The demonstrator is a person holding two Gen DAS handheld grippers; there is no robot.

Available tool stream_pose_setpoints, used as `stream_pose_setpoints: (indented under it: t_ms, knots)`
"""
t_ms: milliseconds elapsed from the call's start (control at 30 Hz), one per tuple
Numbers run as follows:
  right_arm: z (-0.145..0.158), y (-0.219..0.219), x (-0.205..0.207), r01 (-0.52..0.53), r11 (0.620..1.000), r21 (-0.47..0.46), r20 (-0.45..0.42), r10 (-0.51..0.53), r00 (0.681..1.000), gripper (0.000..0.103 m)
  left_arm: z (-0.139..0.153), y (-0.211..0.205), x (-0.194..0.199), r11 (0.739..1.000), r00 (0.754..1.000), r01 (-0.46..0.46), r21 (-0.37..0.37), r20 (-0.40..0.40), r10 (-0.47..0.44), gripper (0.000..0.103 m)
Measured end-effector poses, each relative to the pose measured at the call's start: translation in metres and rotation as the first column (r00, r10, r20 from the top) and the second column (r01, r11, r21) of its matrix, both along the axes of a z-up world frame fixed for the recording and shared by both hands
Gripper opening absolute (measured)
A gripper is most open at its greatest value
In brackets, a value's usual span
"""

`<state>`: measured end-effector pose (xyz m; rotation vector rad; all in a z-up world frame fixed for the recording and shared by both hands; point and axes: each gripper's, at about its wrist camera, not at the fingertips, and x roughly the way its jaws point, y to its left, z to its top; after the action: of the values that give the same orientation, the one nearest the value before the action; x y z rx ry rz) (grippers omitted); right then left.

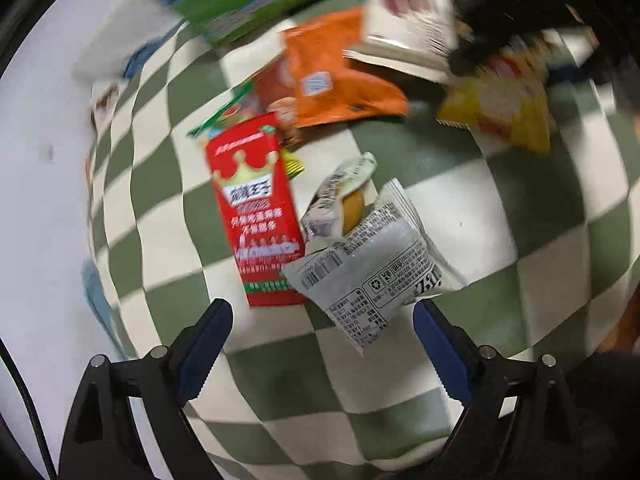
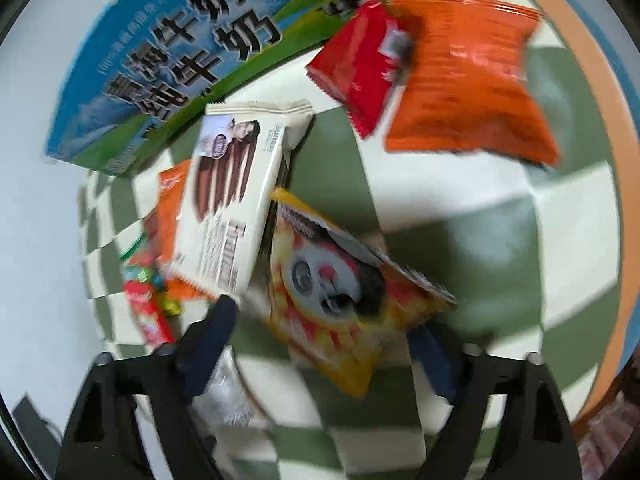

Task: Organize snacks
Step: 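Grasp the white wrapped bread with the left tool while the right tool grasps the panda chip bag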

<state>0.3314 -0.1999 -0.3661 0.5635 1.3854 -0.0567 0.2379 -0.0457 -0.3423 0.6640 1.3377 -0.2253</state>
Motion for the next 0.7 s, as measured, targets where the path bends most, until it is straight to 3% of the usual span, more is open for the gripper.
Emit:
stream_pose_setpoints:
  t_ms: [67,133,200,233,300,367,433,500,567,600,633,700]
  knots:
    - [0.004,0.006,0.0,-0.084,0.995,-0.056,0.001,0.084,0.996,0.058,-0.012,-0.013,-0.006,0.991,0.993,0.121,0.051,-0.01,-0.121,0.093]
    - [0.009,0.005,-0.006,-0.16,0.985,-0.07,-0.003,0.16,0.987,0.056,-0.024,-0.026,-0.012,0.964,0.971,0.237,0.121,0.002,-0.239,0.093]
    - [0.011,-0.001,-0.017,-0.248,0.964,-0.099,-0.073,0.242,0.968,0.055,-0.035,-0.037,-0.016,0.938,0.949,0.314,0.147,-0.016,-0.316,0.093]
    - [0.01,-0.005,-0.021,-0.277,0.956,-0.1,-0.091,0.268,0.959,0.055,-0.039,-0.04,-0.016,0.931,0.942,0.335,0.145,-0.025,-0.335,0.092]
    - [0.01,-0.009,-0.029,-0.323,0.941,-0.103,-0.12,0.311,0.943,0.055,-0.049,-0.043,-0.013,0.925,0.936,0.351,0.142,-0.049,-0.348,0.08]
    - [0.011,-0.009,-0.035,-0.383,0.914,-0.135,-0.154,0.362,0.919,0.055,-0.053,-0.044,-0.007,0.937,0.946,0.324,0.128,-0.054,-0.32,0.079]
    - [0.012,-0.011,-0.041,-0.419,0.892,-0.172,-0.174,0.391,0.904,0.055,-0.047,-0.042,0.003,0.963,0.967,0.255,0.086,-0.054,-0.251,0.077]
    - [0.012,-0.014,-0.044,-0.423,0.887,-0.188,-0.175,0.393,0.903,0.055,-0.037,-0.043,0.021,0.992,0.989,0.123,0.016,-0.084,-0.122,0.076]
    - [0.009,-0.014,-0.042,-0.411,0.893,-0.186,-0.163,0.384,0.909,0.056,-0.032,-0.034,0.04,0.993,0.987,-0.089,-0.071,-0.139,0.078,0.076]
    - [0.007,-0.016,-0.042,-0.402,0.896,-0.187,-0.154,0.377,0.913,0.056,-0.031,-0.029,0.047,0.98,0.975,-0.168,-0.103,-0.165,0.15,0.076]
    - [0.005,-0.017,-0.04,-0.391,0.903,-0.181,-0.132,0.371,0.919,0.058,-0.029,-0.021,0.057,0.948,0.948,-0.279,-0.151,-0.203,0.246,0.076]
    - [0.005,-0.019,-0.037,-0.381,0.908,-0.174,-0.101,0.368,0.924,0.071,-0.029,-0.001,0.074,0.844,0.863,-0.482,-0.234,-0.295,0.411,0.076]
